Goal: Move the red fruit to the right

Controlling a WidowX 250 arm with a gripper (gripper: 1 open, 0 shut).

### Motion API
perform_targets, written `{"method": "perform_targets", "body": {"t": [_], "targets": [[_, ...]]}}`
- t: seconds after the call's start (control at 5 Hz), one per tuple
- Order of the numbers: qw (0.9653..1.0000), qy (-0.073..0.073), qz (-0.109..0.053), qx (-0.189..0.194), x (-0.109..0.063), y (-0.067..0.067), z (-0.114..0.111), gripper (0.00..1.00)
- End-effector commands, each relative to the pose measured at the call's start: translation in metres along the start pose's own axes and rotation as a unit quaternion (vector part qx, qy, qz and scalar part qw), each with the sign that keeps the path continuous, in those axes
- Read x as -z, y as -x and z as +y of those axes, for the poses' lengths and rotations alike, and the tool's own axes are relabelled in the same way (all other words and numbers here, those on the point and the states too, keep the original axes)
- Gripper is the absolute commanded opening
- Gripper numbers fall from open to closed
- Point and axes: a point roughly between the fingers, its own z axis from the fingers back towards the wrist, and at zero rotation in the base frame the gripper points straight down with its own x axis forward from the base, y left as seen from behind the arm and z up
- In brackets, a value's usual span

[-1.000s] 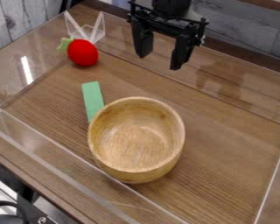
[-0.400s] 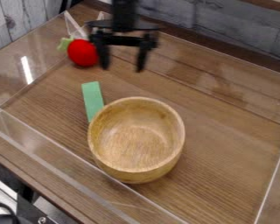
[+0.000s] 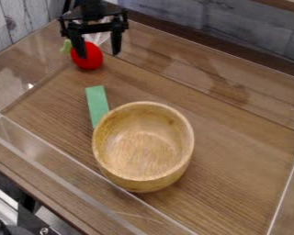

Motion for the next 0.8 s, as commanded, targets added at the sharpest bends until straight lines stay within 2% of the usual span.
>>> {"method": "perform_targets", "body": {"t": [0.0,0.2,0.4,0.6], "targets": [[0.999,0.017,-0.041,-0.007,-0.027,-0.026,-0.004,1.0],[0.9981,0.024,-0.048,-0.03,-0.025,-0.047,-0.004,1.0],[0.9972,0.028,-0.055,-0.041,-0.023,-0.06,-0.004,1.0],[0.9958,0.03,-0.064,-0.057,-0.023,-0.053,-0.003,1.0]]}}
